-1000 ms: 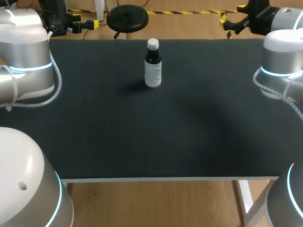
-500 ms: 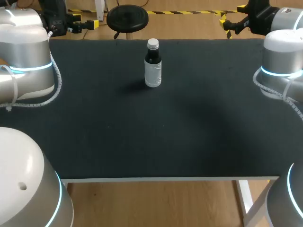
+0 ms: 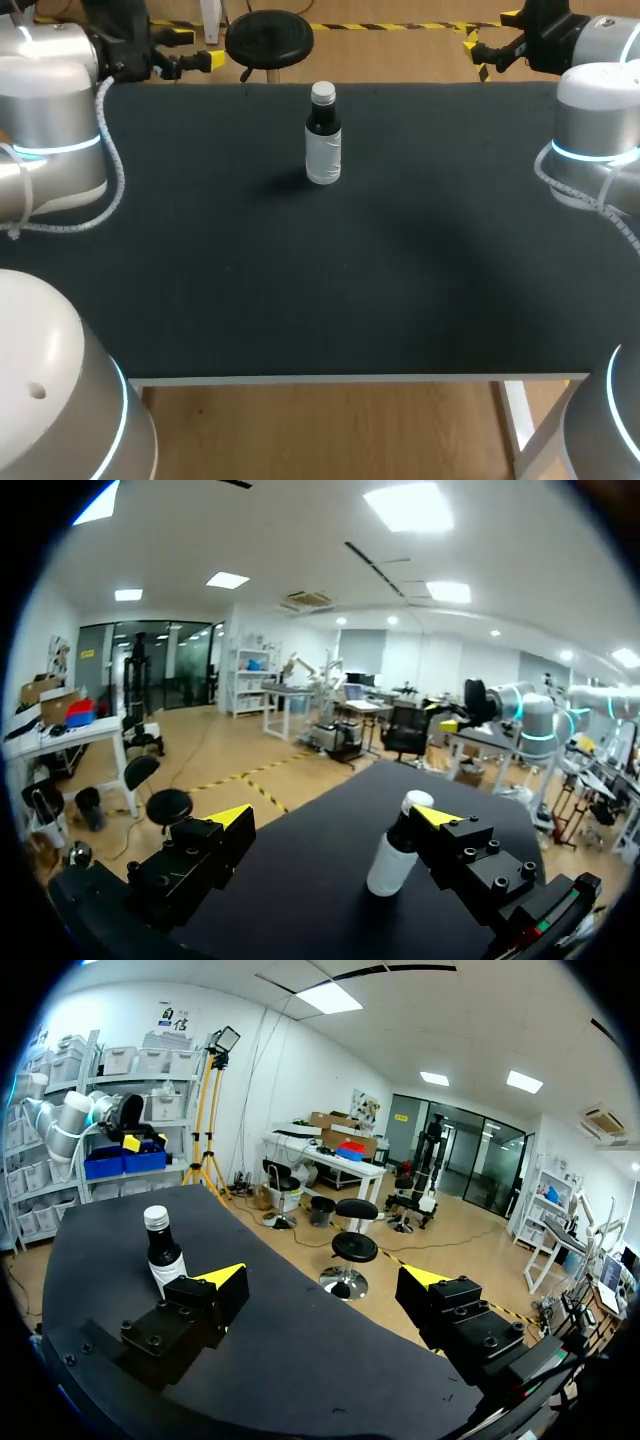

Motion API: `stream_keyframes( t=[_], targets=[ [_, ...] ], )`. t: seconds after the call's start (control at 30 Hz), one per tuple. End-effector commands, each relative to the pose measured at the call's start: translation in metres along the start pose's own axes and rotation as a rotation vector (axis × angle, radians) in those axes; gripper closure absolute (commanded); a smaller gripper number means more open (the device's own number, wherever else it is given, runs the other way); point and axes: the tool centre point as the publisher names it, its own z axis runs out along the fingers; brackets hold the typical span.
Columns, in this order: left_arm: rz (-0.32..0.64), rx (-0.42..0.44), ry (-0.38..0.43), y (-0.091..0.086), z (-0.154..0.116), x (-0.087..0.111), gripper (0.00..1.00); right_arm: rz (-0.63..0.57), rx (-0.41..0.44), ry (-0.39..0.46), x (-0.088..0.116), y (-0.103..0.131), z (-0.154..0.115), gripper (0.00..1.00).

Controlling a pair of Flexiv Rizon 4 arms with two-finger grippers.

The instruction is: Unscrew the bottle cap

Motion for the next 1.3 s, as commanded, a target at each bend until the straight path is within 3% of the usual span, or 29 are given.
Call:
stream_keyframes(
  t=[0.03,0.2,0.37,0.53,1.3],
  targets=[
    [0.021,0.101,0.137,0.014,0.003,-0.004,0.0,0.0,0.001,0.0,0.0,0.0,-0.001,0.0],
    [0.033,0.161,0.22,0.023,0.006,0.001,0.0,0.0,0.001,0.0,0.0,0.0,-0.001,0.0],
    [0.021,0.167,0.266,0.03,0.009,0.005,0.0,0.0,0.001,0.0,0.0,0.0,-0.001,0.0],
    [0.008,0.118,0.247,0.037,0.011,0.009,0.0,0.0,0.001,0.0,0.0,0.0,-0.001,0.0],
    [0.008,0.118,0.247,0.037,0.011,0.009,0.0,0.0,0.001,0.0,0.0,0.0,-0.001,0.0]
  ],
)
